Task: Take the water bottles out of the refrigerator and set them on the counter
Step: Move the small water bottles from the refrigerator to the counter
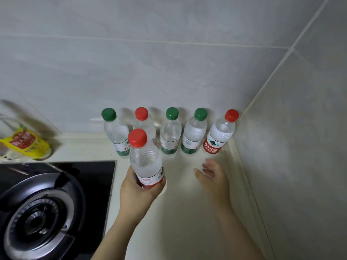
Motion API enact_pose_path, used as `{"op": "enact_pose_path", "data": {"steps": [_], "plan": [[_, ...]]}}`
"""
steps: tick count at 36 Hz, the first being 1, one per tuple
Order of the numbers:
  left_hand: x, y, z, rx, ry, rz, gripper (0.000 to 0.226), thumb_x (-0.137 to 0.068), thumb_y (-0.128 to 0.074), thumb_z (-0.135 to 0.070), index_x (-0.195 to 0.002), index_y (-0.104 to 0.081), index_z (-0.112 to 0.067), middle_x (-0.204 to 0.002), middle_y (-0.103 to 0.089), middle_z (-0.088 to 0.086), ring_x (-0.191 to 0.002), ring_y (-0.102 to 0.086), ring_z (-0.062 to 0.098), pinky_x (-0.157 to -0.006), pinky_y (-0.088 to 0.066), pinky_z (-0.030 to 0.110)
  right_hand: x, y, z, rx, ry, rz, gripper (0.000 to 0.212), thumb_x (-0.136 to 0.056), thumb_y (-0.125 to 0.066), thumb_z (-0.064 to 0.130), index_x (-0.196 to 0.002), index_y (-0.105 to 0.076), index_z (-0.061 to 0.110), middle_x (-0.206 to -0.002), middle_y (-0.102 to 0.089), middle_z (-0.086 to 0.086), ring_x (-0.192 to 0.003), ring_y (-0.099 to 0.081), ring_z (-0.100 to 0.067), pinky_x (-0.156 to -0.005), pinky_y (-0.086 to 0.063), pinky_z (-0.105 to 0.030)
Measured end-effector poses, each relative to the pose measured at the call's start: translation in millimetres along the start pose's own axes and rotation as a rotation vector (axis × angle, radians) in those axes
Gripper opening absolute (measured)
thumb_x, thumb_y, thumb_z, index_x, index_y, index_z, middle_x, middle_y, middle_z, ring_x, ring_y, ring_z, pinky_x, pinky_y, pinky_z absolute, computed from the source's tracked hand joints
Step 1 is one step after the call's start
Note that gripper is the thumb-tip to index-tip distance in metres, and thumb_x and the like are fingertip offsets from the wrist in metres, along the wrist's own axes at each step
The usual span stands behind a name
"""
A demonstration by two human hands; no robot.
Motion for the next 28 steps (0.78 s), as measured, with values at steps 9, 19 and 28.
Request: {"op": "enact_pose_path", "data": {"steps": [9, 19, 28], "plan": [[2.3, 44.8, 12.1, -0.004, 0.021, -0.117, 0.047, -0.067, -0.086, -0.014, -0.101, -0.058, -0.031, -0.093, -0.07, -0.011, -0.078, -0.066, -0.005, -0.061, -0.047, 0.011, 39.3, -29.5, 27.7, -0.023, 0.105, 0.158, 0.026, -0.082, -0.071, 0.0, -0.089, -0.067, 0.025, -0.09, -0.071, 0.001, -0.078, -0.066, 0.001, -0.075, -0.049, -0.01], [-11.0, 85.2, 41.3, -0.037, 0.018, -0.227, 0.046, -0.063, -0.087, -0.023, -0.101, -0.062, -0.028, -0.092, -0.072, -0.008, -0.081, -0.069, 0.007, -0.066, -0.052, 0.023, 61.7, -52.5, 50.3, -0.107, 0.136, 0.245, 0.02, -0.084, -0.069, -0.001, -0.088, -0.07, 0.018, -0.083, -0.073, 0.0, -0.075, -0.067, -0.002, -0.072, -0.049, -0.01], [-30.8, 86.9, 50.5, -0.022, 0.021, -0.261, 0.042, -0.066, -0.085, -0.027, -0.101, -0.063, -0.026, -0.087, -0.071, -0.011, -0.075, -0.066, -0.001, -0.06, -0.046, 0.012, 67.7, -62.9, 49.9, -0.079, 0.133, 0.264, 0.021, -0.083, -0.069, -0.003, -0.088, -0.072, 0.017, -0.08, -0.073, 0.001, -0.074, -0.067, -0.002, -0.071, -0.049, -0.009]]}}
Point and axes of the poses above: each hand's wrist, its own x-axis away from the middle knuckle, its own y-axis out of the back of the hand, z = x × y, the point moved 1 cm from there along -x, towards the middle knuckle
